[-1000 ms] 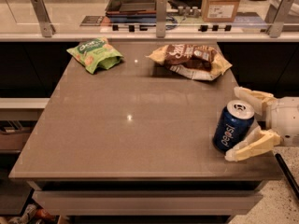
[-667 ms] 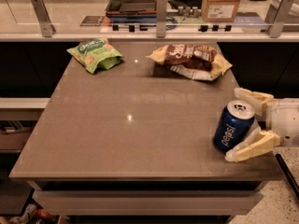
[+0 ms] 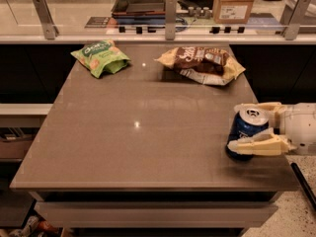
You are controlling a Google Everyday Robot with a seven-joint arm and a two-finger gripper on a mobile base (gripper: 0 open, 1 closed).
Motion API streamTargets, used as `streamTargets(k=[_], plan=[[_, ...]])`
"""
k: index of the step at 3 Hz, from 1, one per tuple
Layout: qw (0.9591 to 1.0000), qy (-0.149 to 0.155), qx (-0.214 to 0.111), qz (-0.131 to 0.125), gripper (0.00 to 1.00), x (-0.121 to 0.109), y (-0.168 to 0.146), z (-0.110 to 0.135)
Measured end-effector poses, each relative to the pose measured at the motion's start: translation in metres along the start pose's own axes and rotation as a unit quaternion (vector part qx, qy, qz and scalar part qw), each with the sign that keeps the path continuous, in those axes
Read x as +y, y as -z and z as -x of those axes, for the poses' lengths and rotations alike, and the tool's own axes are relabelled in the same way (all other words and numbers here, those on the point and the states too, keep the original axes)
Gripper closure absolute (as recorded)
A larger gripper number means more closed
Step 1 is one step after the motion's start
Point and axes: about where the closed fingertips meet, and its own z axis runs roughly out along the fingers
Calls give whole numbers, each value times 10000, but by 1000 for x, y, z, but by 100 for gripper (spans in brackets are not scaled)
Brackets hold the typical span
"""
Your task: Move pepsi can near green rice chip bag
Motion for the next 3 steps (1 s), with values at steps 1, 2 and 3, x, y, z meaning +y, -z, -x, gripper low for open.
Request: streamTargets(k=[1, 2, 3], plan=[[10000, 15, -1, 17, 64, 1, -2, 2], [10000, 29, -2, 32, 87, 2, -3, 3], [10000, 43, -2, 47, 100, 2, -4, 5]])
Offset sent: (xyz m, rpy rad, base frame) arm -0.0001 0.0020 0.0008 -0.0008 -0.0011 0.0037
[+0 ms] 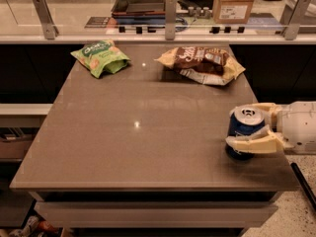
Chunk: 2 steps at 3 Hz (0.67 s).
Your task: Move pepsi can near green rice chip bag
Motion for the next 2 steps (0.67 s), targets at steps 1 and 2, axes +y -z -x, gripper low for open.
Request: streamTargets(k=[1, 2], plan=[[10000, 1, 0, 0, 100, 0, 0, 0], [9999, 20, 83, -78, 100, -9, -10, 24]])
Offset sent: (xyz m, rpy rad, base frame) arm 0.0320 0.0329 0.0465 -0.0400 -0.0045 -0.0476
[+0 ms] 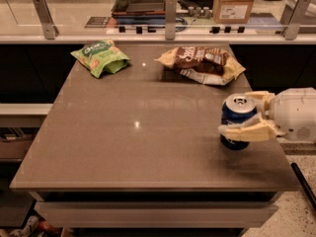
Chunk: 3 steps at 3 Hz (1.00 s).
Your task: Move pepsi can near green rice chip bag
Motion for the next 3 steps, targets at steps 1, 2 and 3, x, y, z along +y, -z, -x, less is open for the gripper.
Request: streamTargets(k=[1, 2, 3], plan=[[9999, 28, 40, -134, 100, -11, -19, 32], [9995, 41, -49, -316, 100, -27, -42, 60], [9990, 21, -191, -402, 100, -42, -70, 82]])
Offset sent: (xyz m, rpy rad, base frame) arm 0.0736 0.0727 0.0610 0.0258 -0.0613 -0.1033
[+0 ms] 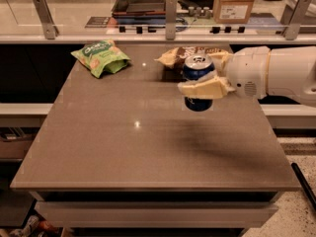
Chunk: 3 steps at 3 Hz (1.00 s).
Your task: Move pepsi can near green rice chip bag
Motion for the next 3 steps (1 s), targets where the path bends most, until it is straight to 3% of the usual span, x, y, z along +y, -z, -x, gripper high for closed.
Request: streamTargets(k=[1, 3], plan=[[9999, 72, -142, -39, 100, -16, -38, 20], [9992, 102, -345, 164, 100, -37, -121, 35]])
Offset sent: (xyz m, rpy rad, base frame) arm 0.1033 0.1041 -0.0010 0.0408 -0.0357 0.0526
